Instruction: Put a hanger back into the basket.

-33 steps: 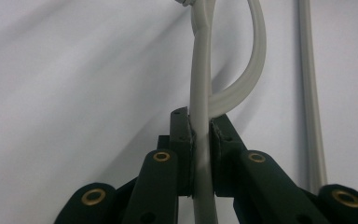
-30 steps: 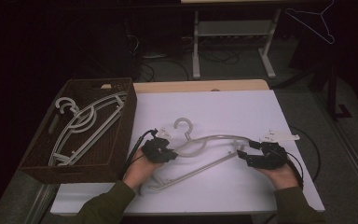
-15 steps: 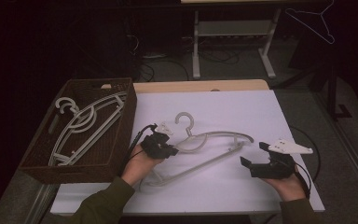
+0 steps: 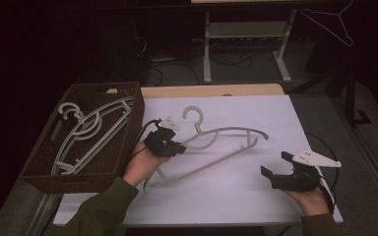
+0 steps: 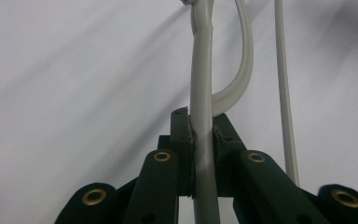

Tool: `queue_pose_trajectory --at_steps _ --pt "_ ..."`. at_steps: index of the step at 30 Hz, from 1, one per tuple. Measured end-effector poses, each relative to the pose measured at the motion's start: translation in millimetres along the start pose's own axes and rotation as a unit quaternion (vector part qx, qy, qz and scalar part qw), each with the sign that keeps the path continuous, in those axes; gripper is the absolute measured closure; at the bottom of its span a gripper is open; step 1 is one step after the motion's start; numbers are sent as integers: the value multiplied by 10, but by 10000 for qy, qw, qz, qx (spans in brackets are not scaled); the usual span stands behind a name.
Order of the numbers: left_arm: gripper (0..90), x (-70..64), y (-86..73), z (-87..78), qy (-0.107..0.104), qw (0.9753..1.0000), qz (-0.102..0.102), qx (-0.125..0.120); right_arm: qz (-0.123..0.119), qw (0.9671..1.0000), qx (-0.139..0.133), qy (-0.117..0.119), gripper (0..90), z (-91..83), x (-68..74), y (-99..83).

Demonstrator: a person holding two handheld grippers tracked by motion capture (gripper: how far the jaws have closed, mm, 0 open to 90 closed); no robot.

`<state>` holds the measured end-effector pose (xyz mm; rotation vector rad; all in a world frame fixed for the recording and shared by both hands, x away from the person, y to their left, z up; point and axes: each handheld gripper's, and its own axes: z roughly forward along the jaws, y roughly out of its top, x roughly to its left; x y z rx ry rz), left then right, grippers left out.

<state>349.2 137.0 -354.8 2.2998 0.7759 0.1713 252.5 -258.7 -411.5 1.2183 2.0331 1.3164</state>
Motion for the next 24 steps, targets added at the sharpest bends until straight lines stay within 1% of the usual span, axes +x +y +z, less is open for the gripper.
queue_pose_trajectory --at_steps 1,2,3,4,5,6,7,8,9,10,14,15,19,20,21,23,24 --pt "822 11 10 -29 14 10000 -41 -17 4 10000 -7 -5 76 1 -2 -2" --pt "821 27 22 -63 36 10000 -35 -13 2 10000 -5 -10 76 1 -4 -5" --pt "821 27 22 -63 36 10000 -35 -13 2 10000 -5 -10 76 1 -4 -5" --pt "821 55 46 -134 97 9999 -33 -31 6 10000 15 -1 76 5 -9 -10" --pt "821 69 56 -172 128 9999 -36 -57 -5 10000 21 -2 76 7 -11 -12" --pt "822 69 56 -172 128 9999 -36 -57 -1 10000 21 0 76 9 -10 -12" --pt "821 85 64 -211 158 9998 -35 -76 13 10000 36 -1 76 10 -6 -9" --pt "822 114 81 -286 219 9997 -36 -121 9 10000 28 2 77 13 -4 -8" --pt "822 114 81 -286 219 9997 -36 -121 6 10000 36 1 77 15 0 -5" --pt "822 146 93 -362 283 9995 -48 -153 3 10000 48 -5 77 18 2 -6" --pt "821 229 102 -513 342 9992 -73 -208 -5 10000 73 -6 77 23 -5 -14" --pt "822 229 102 -513 342 9992 -73 -208 -5 10000 73 -6 77 23 -5 -14" --pt "822 325 93 -647 411 9987 -141 -261 -14 10000 66 0 77 26 -3 -11" --pt "822 376 88 -717 480 9984 -142 -274 -34 10000 54 0 77 29 -2 -9" --pt "822 376 88 -717 480 9984 -142 -274 -34 10000 54 0 77 29 -2 -9" --pt "822 425 79 -788 518 9979 -199 -323 -22 10000 61 2 77 31 0 -10" --pt "822 481 68 -867 572 9975 -232 -332 3 10000 73 -2 77 32 2 -12"
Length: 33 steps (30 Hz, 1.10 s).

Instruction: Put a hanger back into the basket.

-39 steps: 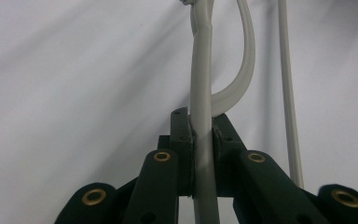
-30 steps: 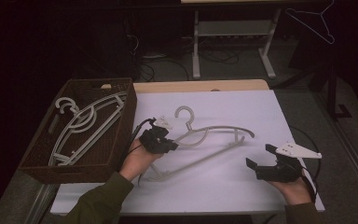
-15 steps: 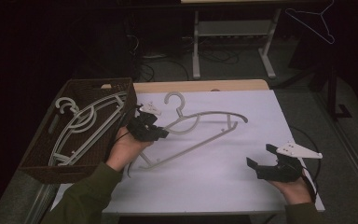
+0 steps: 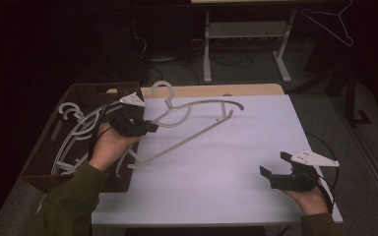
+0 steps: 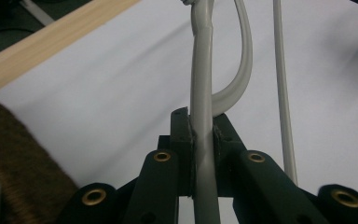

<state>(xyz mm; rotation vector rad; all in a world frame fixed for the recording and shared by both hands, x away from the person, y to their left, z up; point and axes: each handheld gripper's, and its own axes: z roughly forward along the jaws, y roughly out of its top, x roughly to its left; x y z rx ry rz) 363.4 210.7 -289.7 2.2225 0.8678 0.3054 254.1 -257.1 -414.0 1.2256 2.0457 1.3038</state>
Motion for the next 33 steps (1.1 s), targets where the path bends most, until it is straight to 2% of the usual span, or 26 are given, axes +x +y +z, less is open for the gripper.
queue_pose_trajectory --at_steps 8,12,13,14,17,20,21,22,23,24,25,28,32,33 --pt "822 295 -94 -264 272 9993 -223 -87 -18 10000 0 -5 77 16 5 1" --pt "822 472 -176 -410 490 9982 -331 -115 -28 10000 17 -12 77 18 0 -3" --pt "822 472 -176 -410 490 9982 -331 -115 -24 10000 29 -6 77 18 0 -3" --pt "822 551 -218 -477 576 9974 -400 -148 -10 10000 32 -7 77 21 2 -3" --pt "822 624 -258 -541 649 9967 -460 -168 -19 10000 40 -13 77 27 5 1" --pt "822 747 -334 -650 770 9949 -607 -243 -31 10000 39 -3 77 37 9 5" --pt "822 747 -334 -650 770 9949 -607 -243 -11 10000 52 0 77 40 12 4" --pt "822 819 -377 -721 874 9937 -654 -265 -56 10000 40 5 77 49 6 0" --pt "822 819 -377 -721 874 9937 -654 -265 -56 10000 40 5 77 49 6 0" --pt "822 888 -416 -787 944 9926 -709 -270 -62 10000 58 3 77 49 5 -3" --pt "822 888 -416 -787 944 9926 -709 -270 -62 10000 58 3 77 49 5 -3" --pt "822 1018 -492 -913 1082 9904 -801 -308 0 10000 50 -2 77 41 9 1" --pt "822 1104 -548 -1002 1213 9885 -856 -300 -40 10000 39 -7 77 48 5 0" --pt "822 1160 -587 -1056 1331 9869 -868 -268 -46 10000 38 -4 77 49 5 0"
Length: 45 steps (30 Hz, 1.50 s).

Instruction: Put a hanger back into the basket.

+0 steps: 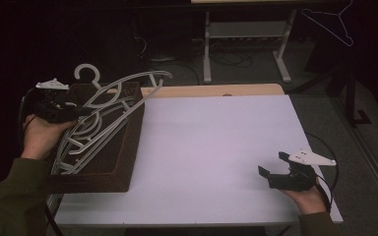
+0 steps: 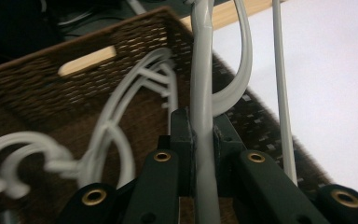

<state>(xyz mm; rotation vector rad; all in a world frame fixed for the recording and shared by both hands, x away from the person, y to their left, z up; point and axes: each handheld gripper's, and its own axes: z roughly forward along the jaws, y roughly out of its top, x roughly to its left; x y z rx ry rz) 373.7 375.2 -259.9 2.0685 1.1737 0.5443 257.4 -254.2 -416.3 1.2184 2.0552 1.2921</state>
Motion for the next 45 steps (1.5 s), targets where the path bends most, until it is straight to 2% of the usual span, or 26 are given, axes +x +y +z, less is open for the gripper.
queue_pose_trajectory --at_steps 2,3,4,5,11,13,20,25,31,40,45 --pt "822 36 -13 -16 47 10000 -9 13 -9 10000 2 -5 77 1 0 0" --pt "822 112 -46 -45 132 9999 -29 26 -15 10000 2 -9 77 4 -3 0" --pt "822 112 -46 -45 132 9999 -29 26 -15 10000 2 -9 77 4 -3 0" --pt "822 186 -86 -68 196 9998 -86 20 -16 10000 1 -13 77 4 -3 1" --pt "823 364 -202 -132 309 9993 -225 30 9 10000 26 -20 77 10 -4 -5" --pt "822 455 -277 -178 392 9986 -341 36 10 10000 40 -22 77 16 -5 -9" --pt "822 609 -436 -178 607 9968 -500 165 -5 10000 51 -25 77 26 -5 -9" --pt "823 656 -503 -138 686 9958 -537 272 17 10000 59 -36 77 31 -10 -13" --pt "822 665 -535 -81 664 9956 -474 455 24 10000 78 -37 77 32 -15 -18" --pt "822 636 -579 134 719 9940 -387 724 40 9999 78 -58 77 32 -17 -20" --pt "823 682 -683 206 629 9935 -523 796 39 9999 77 -67 77 33 -21 -24"
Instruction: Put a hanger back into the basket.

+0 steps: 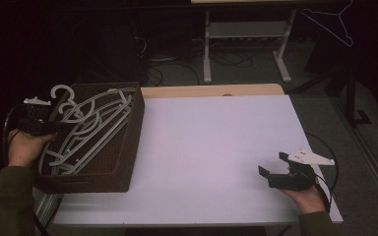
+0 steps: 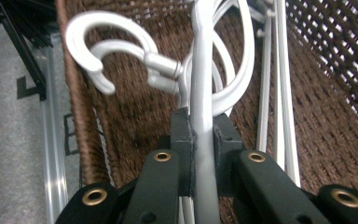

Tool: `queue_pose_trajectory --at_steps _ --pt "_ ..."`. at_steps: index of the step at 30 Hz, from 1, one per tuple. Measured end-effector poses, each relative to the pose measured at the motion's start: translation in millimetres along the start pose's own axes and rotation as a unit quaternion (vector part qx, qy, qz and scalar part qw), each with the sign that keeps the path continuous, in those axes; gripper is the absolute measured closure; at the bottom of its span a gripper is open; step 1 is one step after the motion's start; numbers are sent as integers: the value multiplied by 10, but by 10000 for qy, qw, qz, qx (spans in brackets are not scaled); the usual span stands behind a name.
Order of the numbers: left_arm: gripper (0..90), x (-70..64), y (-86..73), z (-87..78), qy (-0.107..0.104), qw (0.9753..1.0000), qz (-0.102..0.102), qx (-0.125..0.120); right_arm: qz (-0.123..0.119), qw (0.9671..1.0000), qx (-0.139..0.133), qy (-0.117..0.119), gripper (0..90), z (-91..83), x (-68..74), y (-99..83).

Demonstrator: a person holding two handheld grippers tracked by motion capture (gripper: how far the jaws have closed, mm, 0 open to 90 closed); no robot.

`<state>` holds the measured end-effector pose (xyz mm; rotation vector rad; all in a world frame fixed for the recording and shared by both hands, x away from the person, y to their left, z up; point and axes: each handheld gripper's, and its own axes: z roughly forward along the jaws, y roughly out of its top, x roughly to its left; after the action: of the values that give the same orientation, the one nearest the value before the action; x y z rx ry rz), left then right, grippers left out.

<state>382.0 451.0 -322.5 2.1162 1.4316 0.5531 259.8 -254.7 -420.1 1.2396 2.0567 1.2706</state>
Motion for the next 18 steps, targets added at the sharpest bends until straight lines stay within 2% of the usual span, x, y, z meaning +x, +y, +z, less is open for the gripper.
queue_pose_trajectory --at_steps 9,10,12,13,18 --pt "823 -64 -41 119 11 9998 10 175 -11 10000 -7 -1 77 1 -3 1" --pt "822 -63 -60 149 0 9997 -57 237 -7 10000 -1 2 77 0 0 2" --pt "821 -65 -71 169 4 9996 -63 276 -17 10000 3 3 77 3 -1 0" --pt "821 -72 -98 218 33 9991 -112 396 -21 10000 4 4 77 3 -2 -1" --pt "815 -64 -147 308 64 9984 -116 548 -30 10000 -9 -7 78 -2 -5 1"
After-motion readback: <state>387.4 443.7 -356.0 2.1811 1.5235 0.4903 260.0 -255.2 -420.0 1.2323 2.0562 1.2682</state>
